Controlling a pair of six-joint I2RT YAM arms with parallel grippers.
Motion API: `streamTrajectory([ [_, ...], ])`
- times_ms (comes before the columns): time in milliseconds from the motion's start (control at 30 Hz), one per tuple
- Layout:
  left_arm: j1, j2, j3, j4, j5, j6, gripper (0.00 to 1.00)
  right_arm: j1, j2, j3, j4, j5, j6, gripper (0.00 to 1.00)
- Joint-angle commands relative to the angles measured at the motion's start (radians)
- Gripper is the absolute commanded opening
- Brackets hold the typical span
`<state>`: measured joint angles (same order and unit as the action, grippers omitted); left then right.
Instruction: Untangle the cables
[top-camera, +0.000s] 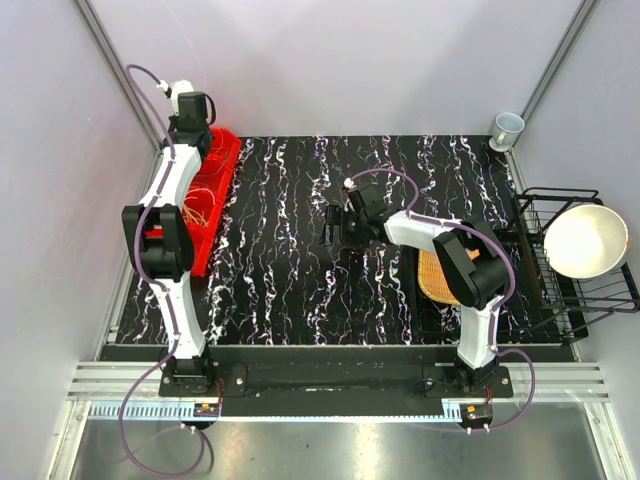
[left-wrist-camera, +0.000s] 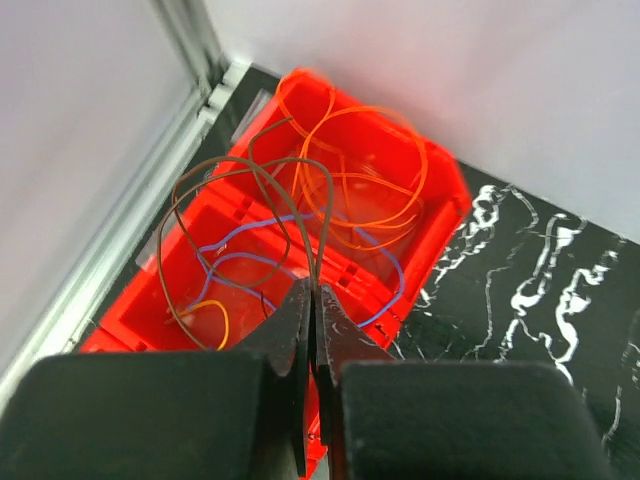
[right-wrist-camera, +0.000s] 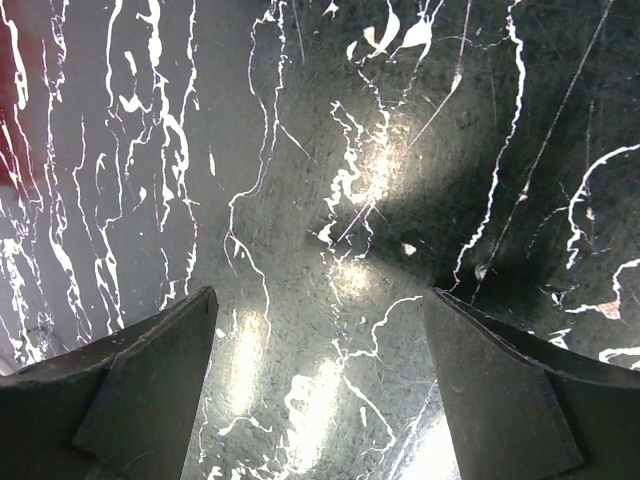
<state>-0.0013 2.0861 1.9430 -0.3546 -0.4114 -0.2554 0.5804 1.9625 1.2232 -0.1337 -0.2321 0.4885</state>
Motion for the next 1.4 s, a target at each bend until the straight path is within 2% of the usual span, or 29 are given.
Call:
streamTrajectory([
  [0,0.041,-0.003,-0.058,0.086,-0.017,-0.119,0.00,0.006,0.111,-0.057,-0.169,0.002,0.002,0.90],
  [133,0.075,-0.032,-0.148,0.127,0.034,-0.264,0.00,0.006,0.116,-0.054,-0.170,0.000,0.002,0.90],
  [267,0.093,-0.066,-0.269,0.201,0.066,-0.344,0.00,0.006,0.116,-0.054,-0.170,-0.001,0.002,0.89],
  [600,0.127,-0.049,-0.314,0.250,0.197,-0.439,0.02,0.007,0.110,-0.057,-0.170,-0.004,0.001,0.89],
  [733,0.126,-0.069,-0.306,0.252,0.209,-0.430,0.20,0.006,0.108,-0.059,-0.170,-0.006,0.001,0.89],
  [767,0.127,-0.073,-0.303,0.250,0.212,-0.427,0.32,0.007,0.108,-0.059,-0.170,-0.006,0.002,0.89],
  [867,0.124,-0.112,-0.302,0.247,0.214,-0.407,0.52,0.006,0.105,-0.059,-0.169,-0.006,0.002,0.89],
  [900,0.119,-0.145,-0.303,0.247,0.207,-0.400,0.63,0.006,0.105,-0.059,-0.168,-0.006,0.002,0.89],
  [967,0.110,-0.181,-0.309,0.250,0.198,-0.386,0.72,0.007,0.107,-0.059,-0.170,-0.006,0.001,0.89],
  [1000,0.094,-0.214,-0.309,0.247,0.194,-0.362,0.87,0.006,0.108,-0.057,-0.170,-0.006,0.001,0.89],
  [1067,0.058,-0.250,-0.300,0.241,0.174,-0.334,0.97,0.007,0.110,-0.057,-0.168,-0.006,0.002,0.89],
  [1233,-0.061,-0.376,-0.302,0.201,0.050,-0.202,0.99,0.006,0.104,-0.057,-0.169,-0.006,0.001,0.89],
  [1367,-0.190,-0.468,-0.371,0.210,-0.026,-0.122,0.99,0.006,0.090,-0.065,-0.169,0.007,0.001,0.89],
])
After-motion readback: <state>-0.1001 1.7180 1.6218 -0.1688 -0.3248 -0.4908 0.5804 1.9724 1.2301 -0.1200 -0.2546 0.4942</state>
